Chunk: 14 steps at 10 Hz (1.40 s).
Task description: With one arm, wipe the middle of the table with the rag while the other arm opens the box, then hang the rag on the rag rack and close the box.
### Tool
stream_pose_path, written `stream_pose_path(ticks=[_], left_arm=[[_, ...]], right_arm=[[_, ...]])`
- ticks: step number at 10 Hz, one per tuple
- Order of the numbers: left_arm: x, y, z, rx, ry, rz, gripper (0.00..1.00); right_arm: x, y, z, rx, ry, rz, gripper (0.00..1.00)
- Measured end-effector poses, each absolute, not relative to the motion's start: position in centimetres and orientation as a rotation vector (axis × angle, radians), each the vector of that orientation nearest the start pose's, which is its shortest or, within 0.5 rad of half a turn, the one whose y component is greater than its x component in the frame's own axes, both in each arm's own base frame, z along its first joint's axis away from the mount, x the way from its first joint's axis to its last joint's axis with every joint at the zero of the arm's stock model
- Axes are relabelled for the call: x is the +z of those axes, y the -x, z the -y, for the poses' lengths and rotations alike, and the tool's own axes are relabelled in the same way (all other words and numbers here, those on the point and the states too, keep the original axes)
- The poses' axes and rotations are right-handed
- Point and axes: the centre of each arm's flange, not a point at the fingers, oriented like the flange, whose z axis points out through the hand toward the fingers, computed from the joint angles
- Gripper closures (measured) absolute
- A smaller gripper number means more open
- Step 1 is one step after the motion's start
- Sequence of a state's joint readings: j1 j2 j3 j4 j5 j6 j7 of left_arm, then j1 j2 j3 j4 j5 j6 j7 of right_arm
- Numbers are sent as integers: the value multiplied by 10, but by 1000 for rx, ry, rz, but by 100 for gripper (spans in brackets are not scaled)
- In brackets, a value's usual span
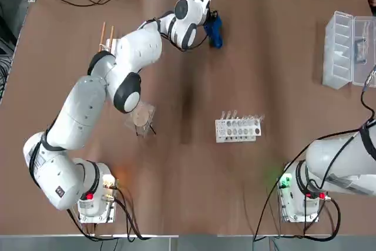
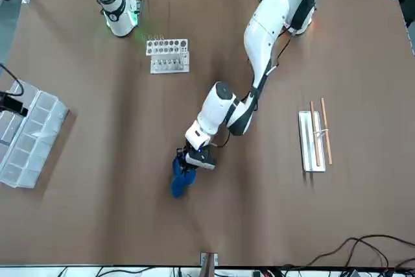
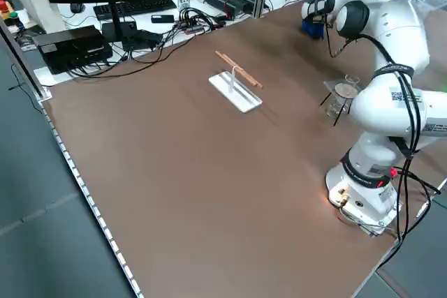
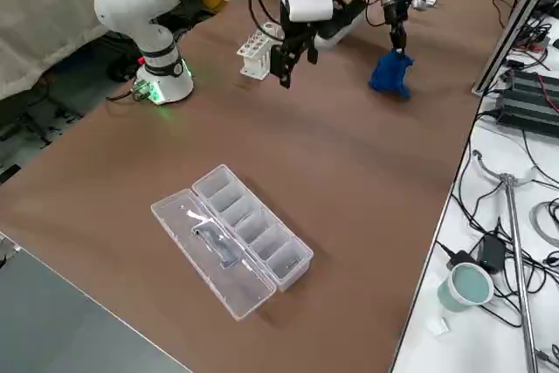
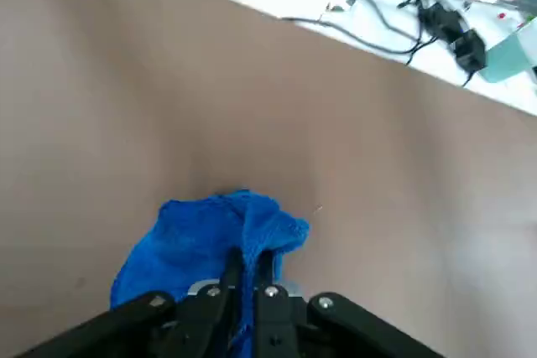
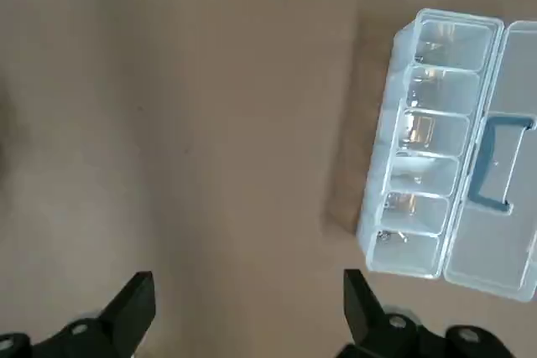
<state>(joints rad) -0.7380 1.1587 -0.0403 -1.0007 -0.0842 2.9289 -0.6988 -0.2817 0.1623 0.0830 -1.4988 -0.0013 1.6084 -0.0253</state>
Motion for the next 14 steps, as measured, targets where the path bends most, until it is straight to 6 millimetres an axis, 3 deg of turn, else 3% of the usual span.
stream_pose_path(ticks=[4,5,7,10,14], left_arm=[[207,-600,563,587,-2578,-32,92],[211,-601,563,551,-2612,-29,92],[225,-605,556,448,-2707,-30,92],[242,-621,525,279,-2851,-59,92],[263,-654,456,97,-2985,-68,92]], right_arm=[[584,-565,53,14,3127,-295,1],[584,-553,48,-9,3131,-288,1],[585,-543,49,-17,3137,-256,1],[582,-542,51,-8,3138,-240,1],[581,-542,56,-5,3137,-251,1]])
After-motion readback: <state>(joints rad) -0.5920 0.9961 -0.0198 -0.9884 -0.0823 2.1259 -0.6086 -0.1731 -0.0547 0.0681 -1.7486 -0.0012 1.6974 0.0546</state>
